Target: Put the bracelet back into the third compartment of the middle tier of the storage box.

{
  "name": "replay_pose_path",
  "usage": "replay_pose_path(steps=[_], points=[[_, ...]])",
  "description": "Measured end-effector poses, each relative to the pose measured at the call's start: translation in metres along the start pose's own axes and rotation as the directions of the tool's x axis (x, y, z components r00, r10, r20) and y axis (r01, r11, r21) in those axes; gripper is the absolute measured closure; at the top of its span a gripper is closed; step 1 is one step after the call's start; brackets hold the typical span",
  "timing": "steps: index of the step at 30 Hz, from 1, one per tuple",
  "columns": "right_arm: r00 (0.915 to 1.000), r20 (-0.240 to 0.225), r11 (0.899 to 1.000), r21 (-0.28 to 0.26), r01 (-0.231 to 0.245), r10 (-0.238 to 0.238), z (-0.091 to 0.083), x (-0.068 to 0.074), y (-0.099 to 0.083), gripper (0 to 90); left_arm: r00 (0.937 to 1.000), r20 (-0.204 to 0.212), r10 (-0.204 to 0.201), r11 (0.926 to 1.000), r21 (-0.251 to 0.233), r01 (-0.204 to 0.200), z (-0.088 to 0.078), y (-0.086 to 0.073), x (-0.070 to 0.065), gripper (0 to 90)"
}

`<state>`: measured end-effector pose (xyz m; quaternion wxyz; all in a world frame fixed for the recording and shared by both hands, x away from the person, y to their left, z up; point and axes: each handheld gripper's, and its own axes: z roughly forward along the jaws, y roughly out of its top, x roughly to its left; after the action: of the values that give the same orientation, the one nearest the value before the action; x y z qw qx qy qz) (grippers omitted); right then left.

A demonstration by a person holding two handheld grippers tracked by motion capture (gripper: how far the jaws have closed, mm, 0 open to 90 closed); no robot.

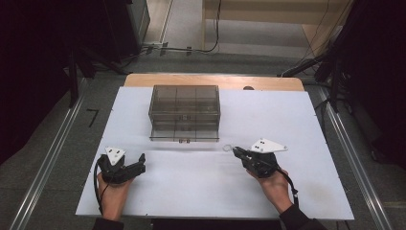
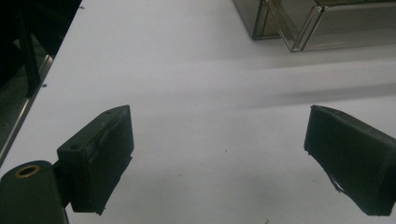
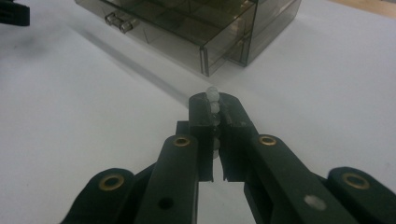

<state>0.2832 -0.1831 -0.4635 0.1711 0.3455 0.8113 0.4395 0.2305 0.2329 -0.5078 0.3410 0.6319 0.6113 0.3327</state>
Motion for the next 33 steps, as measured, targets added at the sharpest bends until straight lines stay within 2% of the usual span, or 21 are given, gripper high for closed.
replay_pose_path(steps=[8,21,33], points=[[1.0000,0.001,1.000,-0.009,-0.003,0.003,0.002,0.000,0.005,82.4,1.0000,0.001,0.000,1.0000,0.002,0.000,0.000,0.000,0.000,8.4],[1.0000,-0.005,0.998,-0.058,-0.004,0.004,0.000,-0.001,0.019,82.4,1.0000,0.003,0.001,1.0000,0.004,-0.001,0.000,0.000,0.000,8.4],[0.9999,-0.014,0.996,-0.085,0.007,-0.008,0.006,0.005,0.029,82.4,1.0000,0.006,0.005,1.0000,0.006,-0.005,0.000,0.000,0.000,8.4]])
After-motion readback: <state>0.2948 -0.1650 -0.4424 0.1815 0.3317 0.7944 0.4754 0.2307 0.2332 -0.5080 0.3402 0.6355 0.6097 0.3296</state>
